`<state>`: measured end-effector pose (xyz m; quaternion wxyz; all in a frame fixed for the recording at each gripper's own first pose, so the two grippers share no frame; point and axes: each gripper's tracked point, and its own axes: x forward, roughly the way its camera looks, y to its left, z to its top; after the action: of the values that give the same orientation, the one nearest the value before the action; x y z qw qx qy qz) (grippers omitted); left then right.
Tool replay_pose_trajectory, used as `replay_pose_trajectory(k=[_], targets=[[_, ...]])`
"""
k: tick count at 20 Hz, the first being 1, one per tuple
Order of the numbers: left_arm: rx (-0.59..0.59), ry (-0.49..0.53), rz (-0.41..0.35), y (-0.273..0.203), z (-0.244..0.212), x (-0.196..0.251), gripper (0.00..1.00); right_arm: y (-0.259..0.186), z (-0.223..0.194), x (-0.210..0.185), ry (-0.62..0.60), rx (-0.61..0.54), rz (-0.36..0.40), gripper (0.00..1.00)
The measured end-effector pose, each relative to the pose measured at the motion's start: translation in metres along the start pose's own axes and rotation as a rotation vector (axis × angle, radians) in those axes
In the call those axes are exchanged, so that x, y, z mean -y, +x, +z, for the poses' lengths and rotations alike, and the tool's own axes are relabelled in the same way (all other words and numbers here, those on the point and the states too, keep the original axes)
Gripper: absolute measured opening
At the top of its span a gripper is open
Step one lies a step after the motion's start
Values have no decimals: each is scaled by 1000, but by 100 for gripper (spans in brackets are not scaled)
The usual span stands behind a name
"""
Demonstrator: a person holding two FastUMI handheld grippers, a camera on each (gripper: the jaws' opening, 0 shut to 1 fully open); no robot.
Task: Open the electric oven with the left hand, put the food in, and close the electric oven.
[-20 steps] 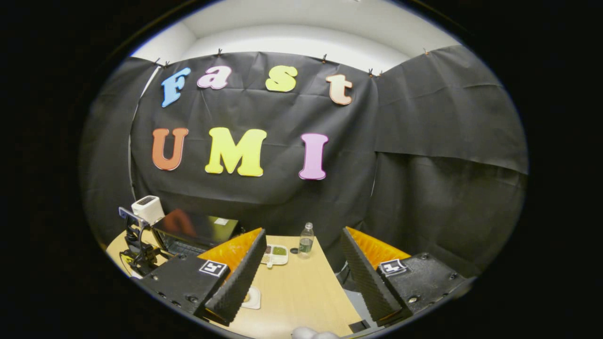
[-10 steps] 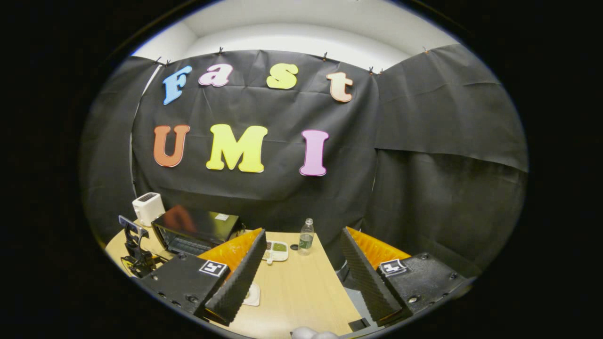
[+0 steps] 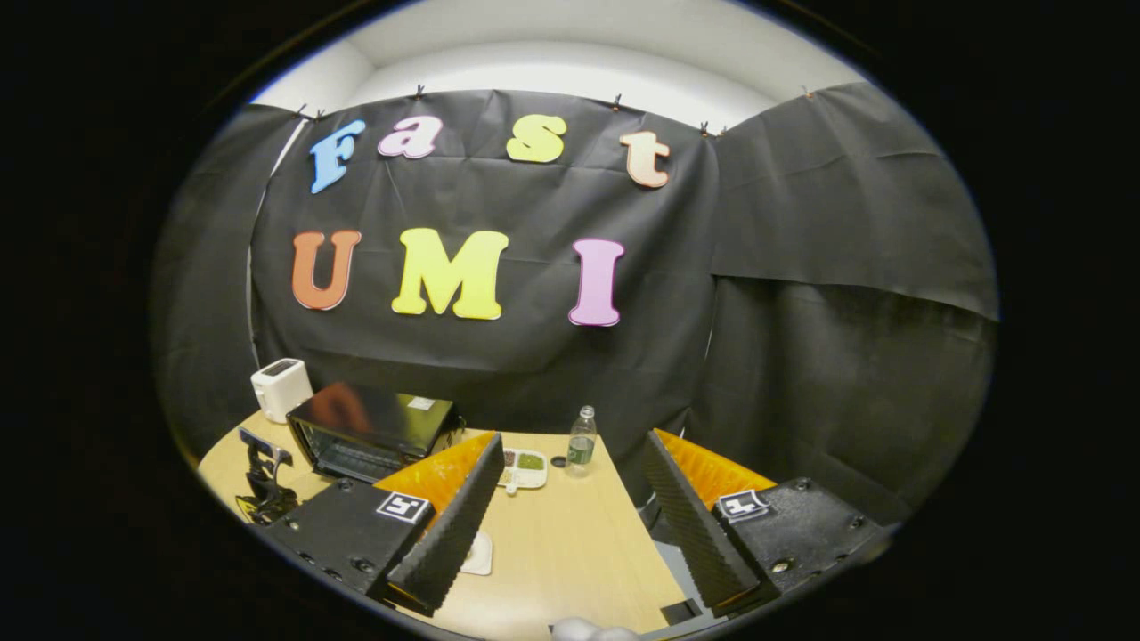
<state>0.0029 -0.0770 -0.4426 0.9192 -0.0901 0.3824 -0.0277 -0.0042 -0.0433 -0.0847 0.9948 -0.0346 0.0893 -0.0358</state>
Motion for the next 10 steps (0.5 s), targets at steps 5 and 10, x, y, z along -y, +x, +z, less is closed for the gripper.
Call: replay_pose_trajectory(k=[5,10], targets=[[-22,-19,-8,5,-7,-2,95,-1,-3,2,-8,-2,-4,100],[-52,-10,1,8,-13,-1,95,3,-17,3,16,-35,-4,100]])
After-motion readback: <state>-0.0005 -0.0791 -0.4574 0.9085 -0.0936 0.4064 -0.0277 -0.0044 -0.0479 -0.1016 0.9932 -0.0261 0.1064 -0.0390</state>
